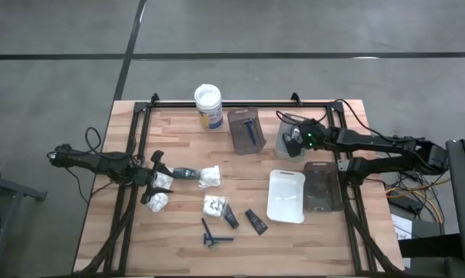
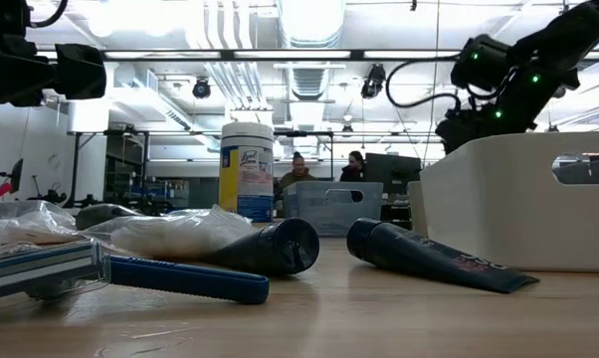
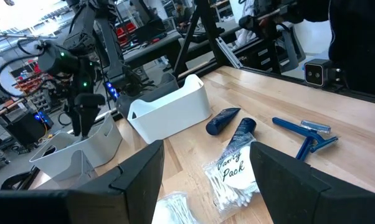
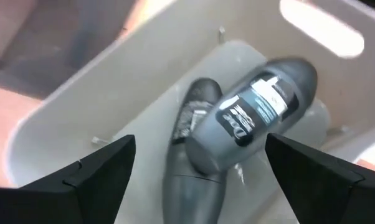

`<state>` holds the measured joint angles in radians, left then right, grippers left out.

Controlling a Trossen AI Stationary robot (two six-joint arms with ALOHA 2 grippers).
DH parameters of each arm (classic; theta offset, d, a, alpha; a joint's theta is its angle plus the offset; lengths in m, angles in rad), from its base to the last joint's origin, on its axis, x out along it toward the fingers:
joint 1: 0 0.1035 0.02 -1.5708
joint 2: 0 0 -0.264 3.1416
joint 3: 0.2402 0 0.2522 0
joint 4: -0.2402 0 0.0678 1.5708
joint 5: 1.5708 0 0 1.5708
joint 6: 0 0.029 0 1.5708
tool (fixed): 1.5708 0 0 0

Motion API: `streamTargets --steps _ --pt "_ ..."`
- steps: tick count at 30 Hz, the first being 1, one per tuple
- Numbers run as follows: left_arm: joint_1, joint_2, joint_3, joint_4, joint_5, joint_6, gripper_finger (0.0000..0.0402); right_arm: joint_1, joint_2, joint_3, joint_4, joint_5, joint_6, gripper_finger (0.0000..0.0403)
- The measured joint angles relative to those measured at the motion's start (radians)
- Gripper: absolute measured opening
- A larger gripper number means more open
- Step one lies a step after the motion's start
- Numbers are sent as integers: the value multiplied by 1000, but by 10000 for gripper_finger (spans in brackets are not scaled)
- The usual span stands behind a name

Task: Pick & Place Travel size toiletries
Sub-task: Put the blue shaving cream into the white bin

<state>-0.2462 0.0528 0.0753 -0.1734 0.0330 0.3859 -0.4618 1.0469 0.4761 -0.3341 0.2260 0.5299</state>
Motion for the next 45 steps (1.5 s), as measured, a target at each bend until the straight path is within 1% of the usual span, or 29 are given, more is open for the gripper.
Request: streamTargets --steps 5,15,21,28,35,41,45 --pt "0 0 0 0 0 0 243 21 -39 13 -7 1 -39 344" --pt "0 0 0 0 0 0 243 89 -43 63 -42 1 -89 309" --pt "0 0 0 0 0 0 243 186 -43 93 -81 2 -80 294" --pt "0 0 0 0 0 0 243 351 -34 139 -126 2 -1 290" --pt "0 0 0 0 0 0 243 525 54 223 -143 4 90 293" --pt "0 0 0 0 0 0 243 658 184 315 -160 9 137 286" --pt "0 0 0 0 0 0 243 735 280 381 -161 9 152 288"
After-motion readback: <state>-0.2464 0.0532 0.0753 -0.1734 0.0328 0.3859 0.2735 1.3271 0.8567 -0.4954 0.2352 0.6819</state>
